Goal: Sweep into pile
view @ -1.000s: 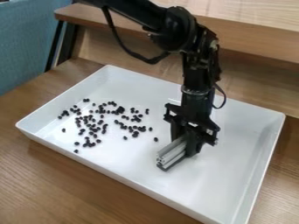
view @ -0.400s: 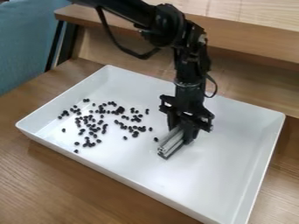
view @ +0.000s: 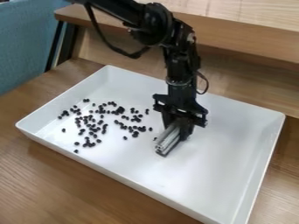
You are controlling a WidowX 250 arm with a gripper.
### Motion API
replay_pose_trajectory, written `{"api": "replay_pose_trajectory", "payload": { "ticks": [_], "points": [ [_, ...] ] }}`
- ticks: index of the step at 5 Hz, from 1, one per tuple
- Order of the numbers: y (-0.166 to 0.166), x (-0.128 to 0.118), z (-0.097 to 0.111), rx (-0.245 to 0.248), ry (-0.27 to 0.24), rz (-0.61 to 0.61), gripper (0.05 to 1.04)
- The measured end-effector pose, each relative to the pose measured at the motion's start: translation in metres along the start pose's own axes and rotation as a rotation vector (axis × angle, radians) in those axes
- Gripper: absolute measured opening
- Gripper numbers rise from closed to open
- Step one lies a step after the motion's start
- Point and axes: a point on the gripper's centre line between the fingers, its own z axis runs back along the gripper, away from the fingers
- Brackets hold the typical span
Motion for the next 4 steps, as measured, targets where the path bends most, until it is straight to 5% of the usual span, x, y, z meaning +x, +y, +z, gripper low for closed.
{"api": "replay_pose_trajectory", "payload": {
  "ticks": [4],
  "points": [
    [0.065, -0.030, 0.001, 0.062, 0.009, 0.137, 0.398]
  ]
}}
